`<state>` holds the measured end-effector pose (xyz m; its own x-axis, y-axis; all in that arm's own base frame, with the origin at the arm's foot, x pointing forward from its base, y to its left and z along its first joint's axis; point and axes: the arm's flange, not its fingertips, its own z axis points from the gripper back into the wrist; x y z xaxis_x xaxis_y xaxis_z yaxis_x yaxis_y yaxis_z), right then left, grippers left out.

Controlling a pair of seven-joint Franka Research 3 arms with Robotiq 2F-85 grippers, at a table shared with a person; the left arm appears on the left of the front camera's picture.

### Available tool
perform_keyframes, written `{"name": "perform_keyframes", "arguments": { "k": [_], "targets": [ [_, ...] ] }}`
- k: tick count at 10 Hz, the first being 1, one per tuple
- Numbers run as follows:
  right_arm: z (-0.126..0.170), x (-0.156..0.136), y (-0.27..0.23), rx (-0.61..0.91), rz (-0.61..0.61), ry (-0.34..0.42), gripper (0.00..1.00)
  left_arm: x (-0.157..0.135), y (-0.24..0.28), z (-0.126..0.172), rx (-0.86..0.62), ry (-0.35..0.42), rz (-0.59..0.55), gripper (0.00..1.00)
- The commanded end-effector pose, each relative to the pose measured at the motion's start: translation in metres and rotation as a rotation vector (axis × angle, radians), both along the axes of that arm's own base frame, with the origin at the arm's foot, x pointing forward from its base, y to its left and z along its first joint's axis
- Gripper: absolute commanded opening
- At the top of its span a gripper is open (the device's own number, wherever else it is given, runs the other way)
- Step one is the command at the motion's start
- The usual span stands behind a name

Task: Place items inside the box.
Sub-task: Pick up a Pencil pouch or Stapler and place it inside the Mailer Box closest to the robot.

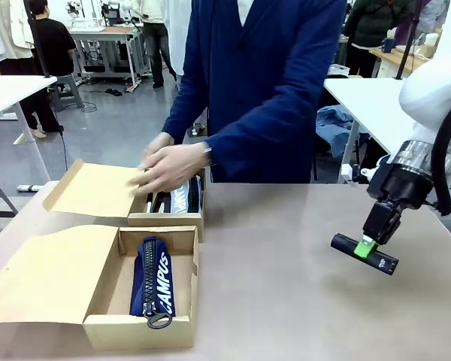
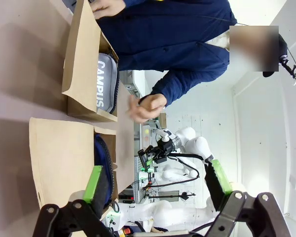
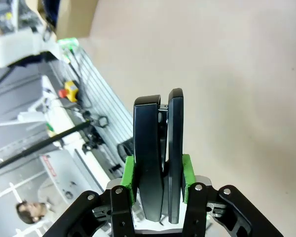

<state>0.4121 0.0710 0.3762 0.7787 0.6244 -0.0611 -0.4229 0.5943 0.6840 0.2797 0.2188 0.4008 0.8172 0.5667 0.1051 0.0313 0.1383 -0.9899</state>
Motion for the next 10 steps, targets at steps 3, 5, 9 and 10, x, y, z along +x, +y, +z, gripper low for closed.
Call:
{"name": "perform_keyframes", "arguments": {
  "k": [3,5,9,10],
  "targets": [
    [0.028,-0.011,0.103,-0.385,-0.729,0.088,0.42,-0.003,-0.004,0.0,-0.003,-0.026,0.002,1.0],
    [0.041,-0.048,0.163,-0.504,-0.941,0.091,0.42,-0.003,-0.004,0.0,-0.003,-0.026,0.002,1.0],
    [0.05,-0.099,0.242,-0.536,-0.826,-0.157,0.42,-0.003,-0.004,0.0,-0.003,-0.026,0.002,1.0],
    [0.056,-0.098,0.235,-0.525,-0.866,-0.167,0.42,-0.003,-0.004,0.0,-0.003,-0.026,0.002,1.0]
  ]
}}
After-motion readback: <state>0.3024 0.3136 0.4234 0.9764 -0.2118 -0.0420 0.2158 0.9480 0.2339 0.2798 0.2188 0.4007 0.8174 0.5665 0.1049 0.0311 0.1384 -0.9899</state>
